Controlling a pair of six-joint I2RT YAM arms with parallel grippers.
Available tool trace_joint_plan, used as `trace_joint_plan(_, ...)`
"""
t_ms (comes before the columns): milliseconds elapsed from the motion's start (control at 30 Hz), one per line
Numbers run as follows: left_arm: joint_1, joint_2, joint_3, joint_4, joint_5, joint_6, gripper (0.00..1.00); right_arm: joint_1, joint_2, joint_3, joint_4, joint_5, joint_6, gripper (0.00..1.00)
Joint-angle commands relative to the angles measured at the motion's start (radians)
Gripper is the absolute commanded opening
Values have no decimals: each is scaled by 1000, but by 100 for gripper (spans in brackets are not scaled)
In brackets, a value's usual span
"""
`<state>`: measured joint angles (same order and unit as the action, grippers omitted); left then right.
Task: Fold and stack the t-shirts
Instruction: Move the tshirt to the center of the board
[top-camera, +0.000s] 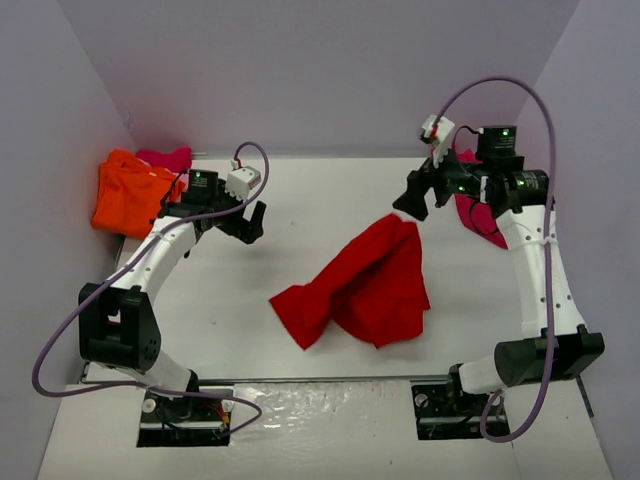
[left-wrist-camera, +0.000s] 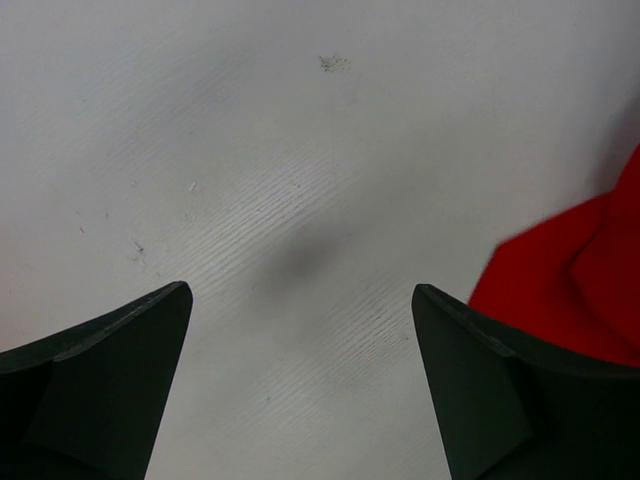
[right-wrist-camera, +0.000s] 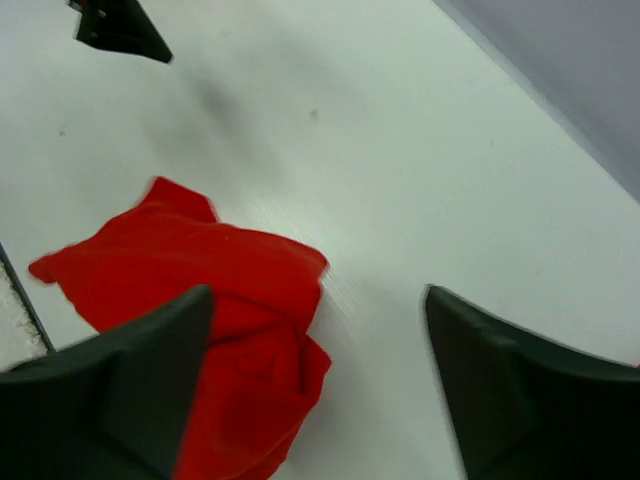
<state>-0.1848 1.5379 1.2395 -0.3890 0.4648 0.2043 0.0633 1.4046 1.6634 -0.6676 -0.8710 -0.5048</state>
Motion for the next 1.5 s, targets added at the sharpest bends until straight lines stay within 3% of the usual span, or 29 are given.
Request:
trace_joint_plan(0,-36,3,85,11,-4,18,90,68,140,-74,88,374,14,100)
trace_joint_plan(167,-85,1,89,-9,-15,39,90,154,101,-277,347,834,78,100)
trace_joint_plan(367,-171,-31,115,-94,8,87,90,187,-23,-340,197,617,-28,100)
trace_joint_plan(567,-247,-36,193,-293,62,176,90,196,-115,-378,-108,500,-159,96)
trace_joint_plan(700,-248,-64,181,-257,1,129,86,236,-170,-446,-173,484,-161,78)
trace_joint_plan(767,-238,-69,165,-193,-91,72,83,249,-187,-466,-186,476,-154,77)
trace_joint_plan(900,-220,-65,154,-113,-255,24,83,308,-152,-495,-209,498,-139,71)
trace_joint_plan(1100,-192,-46,157,-73,-397,-21,83,412,-56,-503,-209,537,-123,71)
trace_joint_plan(1467,-113,-54,173,-87,-417,-49,83,586,219,-476,-196,599,-109,68)
